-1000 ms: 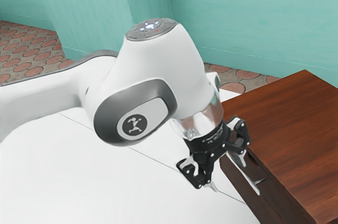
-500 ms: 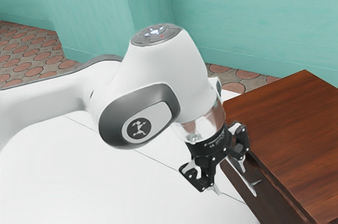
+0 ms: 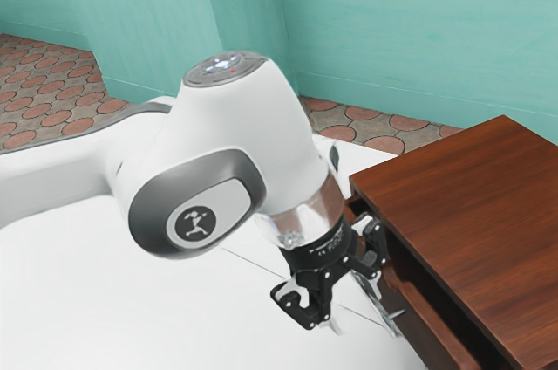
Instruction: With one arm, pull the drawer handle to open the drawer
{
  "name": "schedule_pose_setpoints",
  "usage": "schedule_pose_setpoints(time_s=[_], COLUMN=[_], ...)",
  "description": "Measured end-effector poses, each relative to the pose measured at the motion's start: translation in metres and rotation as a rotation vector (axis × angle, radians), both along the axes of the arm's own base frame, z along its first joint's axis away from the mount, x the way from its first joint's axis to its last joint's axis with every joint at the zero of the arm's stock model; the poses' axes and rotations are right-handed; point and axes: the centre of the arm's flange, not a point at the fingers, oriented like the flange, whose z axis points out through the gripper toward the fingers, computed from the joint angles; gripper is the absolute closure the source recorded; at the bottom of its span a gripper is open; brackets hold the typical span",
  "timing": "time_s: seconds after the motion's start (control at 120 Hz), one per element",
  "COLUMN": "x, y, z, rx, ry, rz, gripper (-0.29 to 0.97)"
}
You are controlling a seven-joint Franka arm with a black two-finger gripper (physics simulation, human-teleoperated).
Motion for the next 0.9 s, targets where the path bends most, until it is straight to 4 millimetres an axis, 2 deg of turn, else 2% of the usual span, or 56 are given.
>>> schedule_pose_setpoints(time_s=[0.3, 0.9], x=[-0.017, -0.050], y=[0.015, 0.031], z=[0.000, -0.002], rx=[-0.013, -0.038], ry=[0.006, 0.021], rz=[0.014, 0.023], gripper=[0.31, 0.31])
